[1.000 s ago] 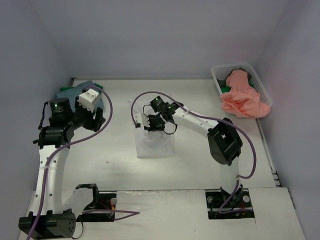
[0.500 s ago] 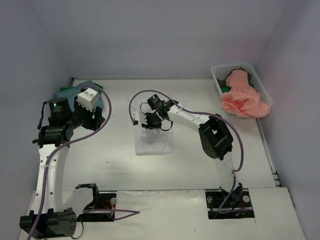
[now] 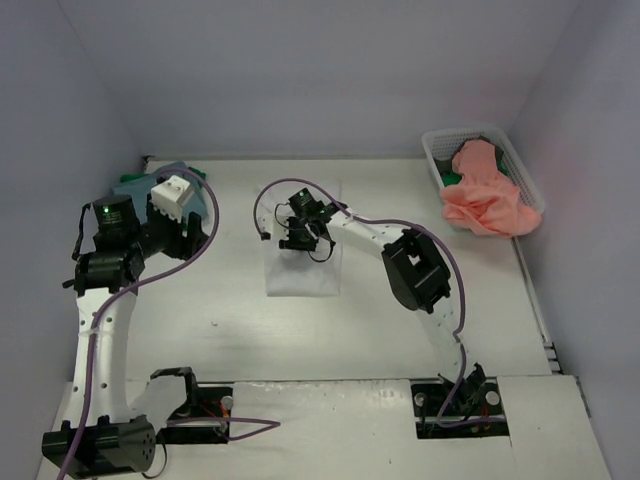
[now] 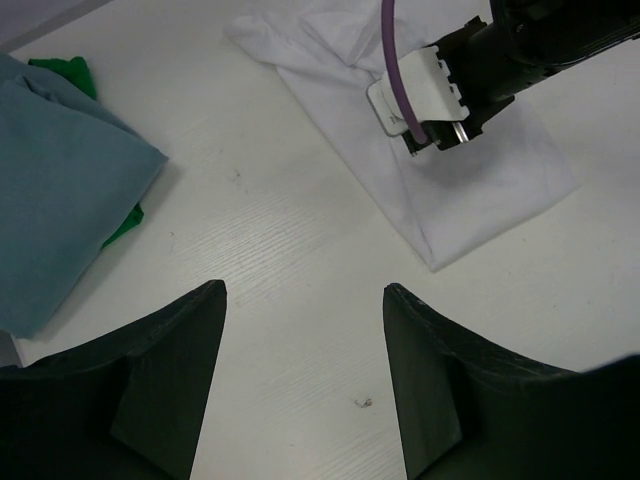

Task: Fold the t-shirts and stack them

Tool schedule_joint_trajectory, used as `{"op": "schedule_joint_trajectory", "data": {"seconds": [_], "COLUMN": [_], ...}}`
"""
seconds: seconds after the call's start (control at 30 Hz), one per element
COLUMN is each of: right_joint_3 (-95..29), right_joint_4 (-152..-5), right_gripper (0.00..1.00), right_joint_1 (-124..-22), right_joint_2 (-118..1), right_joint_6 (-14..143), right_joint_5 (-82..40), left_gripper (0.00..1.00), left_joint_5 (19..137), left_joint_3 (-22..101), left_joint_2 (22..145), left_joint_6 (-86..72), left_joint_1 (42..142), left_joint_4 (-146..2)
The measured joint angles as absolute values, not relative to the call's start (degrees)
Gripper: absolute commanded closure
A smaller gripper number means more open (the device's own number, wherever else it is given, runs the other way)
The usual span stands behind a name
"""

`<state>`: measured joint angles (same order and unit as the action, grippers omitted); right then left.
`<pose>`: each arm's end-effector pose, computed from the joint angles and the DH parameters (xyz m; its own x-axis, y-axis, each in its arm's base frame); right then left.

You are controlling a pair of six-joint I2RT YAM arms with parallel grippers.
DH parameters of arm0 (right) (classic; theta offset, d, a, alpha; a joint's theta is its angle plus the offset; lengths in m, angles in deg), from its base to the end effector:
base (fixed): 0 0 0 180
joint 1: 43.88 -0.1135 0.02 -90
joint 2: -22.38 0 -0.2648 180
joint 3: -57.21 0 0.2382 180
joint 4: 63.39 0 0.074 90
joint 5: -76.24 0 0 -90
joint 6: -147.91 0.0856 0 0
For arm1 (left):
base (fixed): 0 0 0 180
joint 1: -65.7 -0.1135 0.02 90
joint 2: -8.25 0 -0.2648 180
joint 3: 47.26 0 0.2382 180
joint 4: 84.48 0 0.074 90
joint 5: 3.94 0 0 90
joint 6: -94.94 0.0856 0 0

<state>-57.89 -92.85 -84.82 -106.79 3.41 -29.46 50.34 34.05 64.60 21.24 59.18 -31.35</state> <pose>0.3865 0.3659 0.1532 0.3321 -0.7495 -0.5727 -0.8759 -0.0198 -0.4820 0.2200 -0.0252 0.3667 -0.3325 0.1913 -0.9235 0.5339 0.8453 -0.0171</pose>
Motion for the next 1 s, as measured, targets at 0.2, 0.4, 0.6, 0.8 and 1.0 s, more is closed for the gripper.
{"op": "schedule_joint_trajectory", "data": {"seconds": [0.2,0.4,0.6,0.8,1.0], "right_joint_3": [-57.63,-54.81,-53.78,-53.12,-52.23], "right_joint_4": [-85.44,-76.63,-71.19,-67.63,-66.12], "right_gripper": [0.55,0.56,0.56,0.56,0.57], "right_joint_1": [-84.89,-85.31,-85.59,-85.59,-85.59], "right_joint_2": [-107.82,-107.93,-108.12,-108.12,-108.12], "right_joint_6": [7.52,10.78,13.18,15.96,16.64], "right_joint_5": [-21.49,-12.22,-5.84,-0.72,1.88], "left_gripper": [0.41,0.41,0.41,0.41,0.41], "left_joint_5": [48.37,46.49,45.33,44.88,44.68], "left_joint_3": [34.05,34.05,34.00,33.52,33.19], "left_joint_2": [64.54,64.28,63.73,63.58,63.58], "left_joint_6": [20.19,18.99,18.24,18.13,18.09], "left_joint_1": [57.67,56.60,56.16,56.14,56.14], "left_joint_4": [-31.65,-32.14,-32.70,-32.92,-32.92]}}
